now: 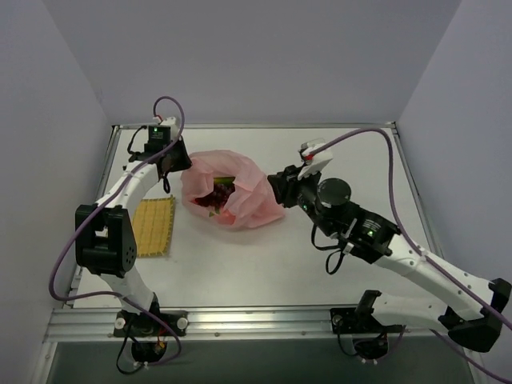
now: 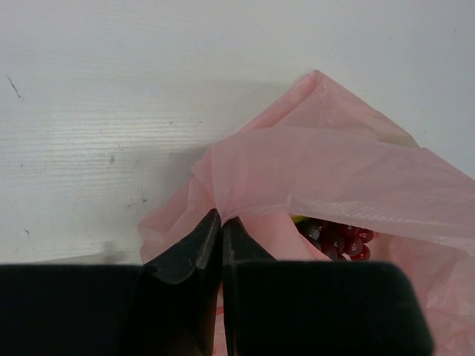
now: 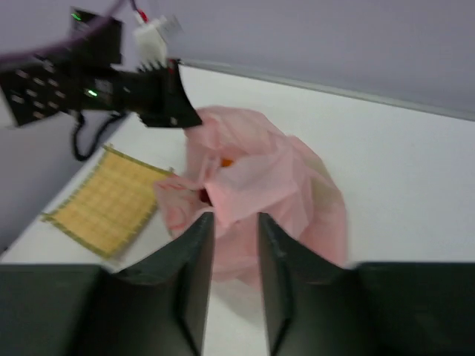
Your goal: Take the fake fruits out of the plastic bag
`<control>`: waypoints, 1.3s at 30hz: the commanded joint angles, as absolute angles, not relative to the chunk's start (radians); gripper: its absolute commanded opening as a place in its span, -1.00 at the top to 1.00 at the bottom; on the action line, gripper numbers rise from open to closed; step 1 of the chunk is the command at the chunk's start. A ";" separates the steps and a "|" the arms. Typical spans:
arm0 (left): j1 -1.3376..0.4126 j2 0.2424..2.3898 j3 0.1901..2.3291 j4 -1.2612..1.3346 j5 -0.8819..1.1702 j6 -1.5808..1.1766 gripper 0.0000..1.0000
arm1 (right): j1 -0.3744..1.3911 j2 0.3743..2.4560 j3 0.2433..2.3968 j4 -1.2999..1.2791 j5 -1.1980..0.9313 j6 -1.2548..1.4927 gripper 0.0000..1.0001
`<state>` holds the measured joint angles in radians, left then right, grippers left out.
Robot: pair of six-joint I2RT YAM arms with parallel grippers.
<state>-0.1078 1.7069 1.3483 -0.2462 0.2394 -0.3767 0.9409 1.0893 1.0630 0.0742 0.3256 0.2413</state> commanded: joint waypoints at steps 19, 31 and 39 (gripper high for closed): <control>-0.127 1.658 1.356 -0.216 0.241 -0.361 0.95 | 0.911 1.715 1.050 0.251 0.293 0.239 0.74; -0.143 1.667 1.336 -0.184 0.265 -0.370 0.95 | 0.905 1.620 0.787 0.437 0.281 0.354 0.41; -0.156 1.655 1.342 -0.183 0.279 -0.373 0.95 | 0.928 1.347 0.958 0.109 0.148 0.276 -0.68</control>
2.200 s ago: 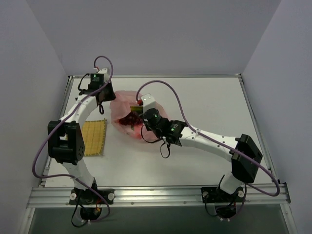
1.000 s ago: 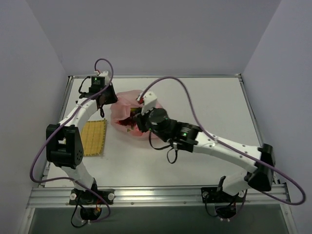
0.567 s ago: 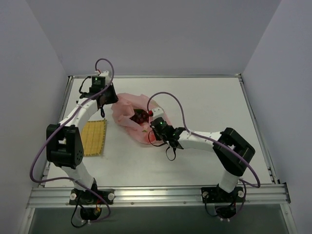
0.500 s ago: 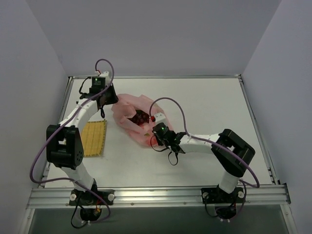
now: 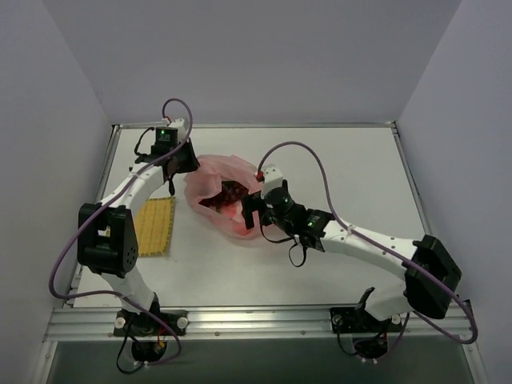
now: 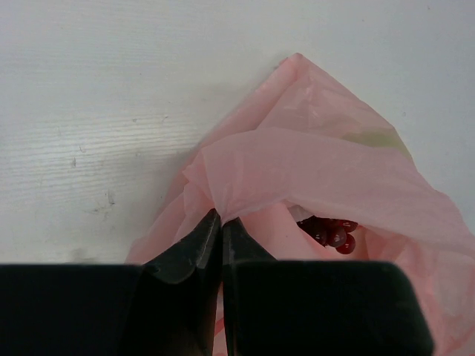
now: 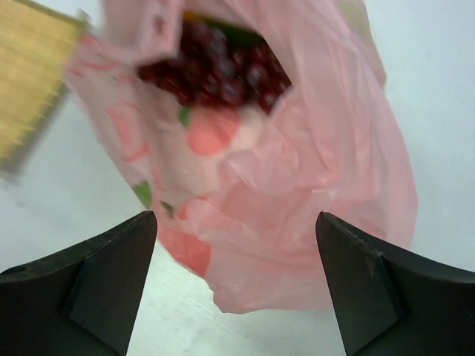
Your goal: Take the fake fruits out of the plastic bag
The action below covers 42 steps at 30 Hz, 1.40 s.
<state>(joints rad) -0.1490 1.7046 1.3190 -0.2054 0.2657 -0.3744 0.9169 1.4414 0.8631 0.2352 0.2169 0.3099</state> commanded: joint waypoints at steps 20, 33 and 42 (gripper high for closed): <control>-0.114 1.667 1.425 -0.205 0.512 -0.302 0.95 | 0.737 1.804 1.497 0.054 0.058 0.034 -0.69; -0.025 1.565 1.408 -0.212 0.494 -0.406 -0.40 | 0.680 1.933 1.528 0.118 0.048 0.054 0.79; -0.240 1.186 1.085 -0.146 0.224 -0.532 0.82 | 0.678 1.904 1.483 0.153 0.046 0.074 0.90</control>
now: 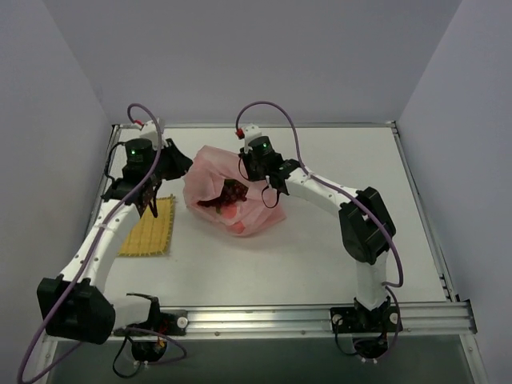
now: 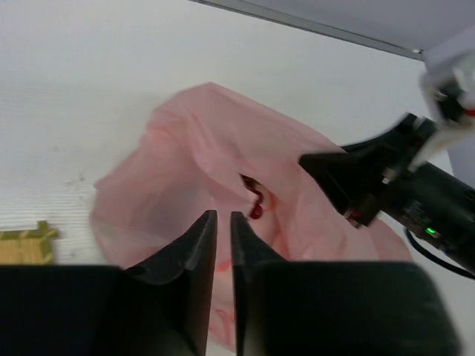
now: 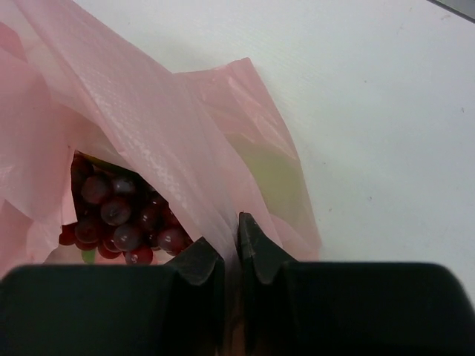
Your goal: Take the fake fruits out of the plastic bag
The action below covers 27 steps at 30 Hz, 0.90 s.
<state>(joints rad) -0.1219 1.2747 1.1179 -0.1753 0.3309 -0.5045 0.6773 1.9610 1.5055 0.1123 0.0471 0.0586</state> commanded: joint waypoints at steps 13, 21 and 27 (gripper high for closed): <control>-0.465 1.446 1.098 -0.054 0.146 -0.517 0.95 | 0.670 1.884 1.428 0.210 -0.057 0.117 0.99; -0.482 1.634 1.193 -0.129 0.091 -0.456 0.94 | 0.666 1.861 1.399 0.236 -0.083 0.130 0.99; -0.477 1.569 1.181 -0.224 -0.299 -0.364 0.82 | 0.658 1.839 1.376 0.244 -0.087 0.129 0.99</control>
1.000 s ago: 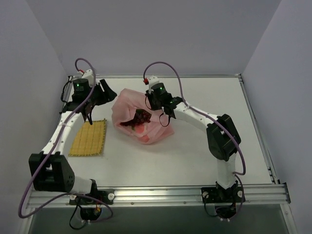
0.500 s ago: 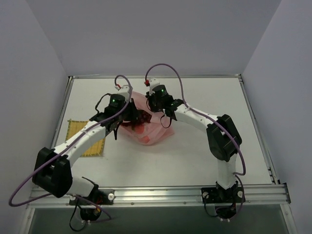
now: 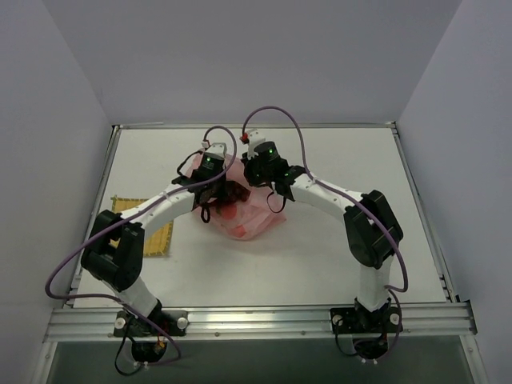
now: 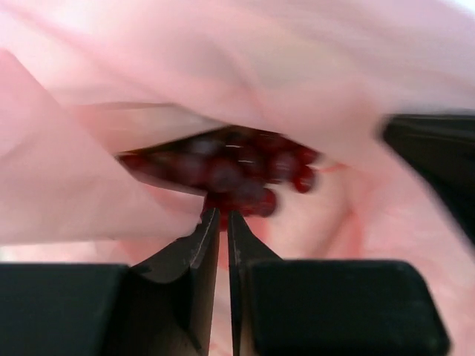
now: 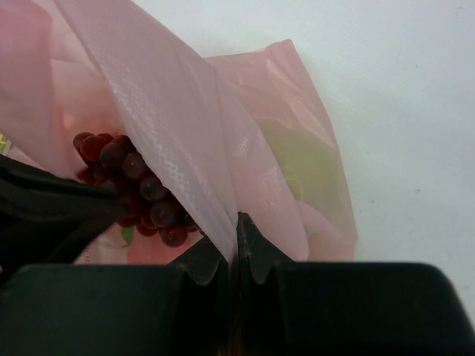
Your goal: Take the fake fruits out of the plastic bag
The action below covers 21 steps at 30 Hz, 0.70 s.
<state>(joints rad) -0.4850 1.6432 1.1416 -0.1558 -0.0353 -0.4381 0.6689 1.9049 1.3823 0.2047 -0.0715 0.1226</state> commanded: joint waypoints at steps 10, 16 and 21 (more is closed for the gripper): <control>-0.381 1.668 1.299 -0.330 -0.441 -0.348 0.51 | 0.658 1.807 1.328 0.275 -0.110 0.140 0.99; -0.334 1.530 1.174 -0.221 -0.152 -0.463 0.13 | 0.657 1.802 1.299 0.296 -0.113 0.143 0.99; -0.374 1.366 1.022 -0.193 -0.115 -0.558 -0.14 | 0.657 1.789 1.279 0.313 -0.109 0.146 0.99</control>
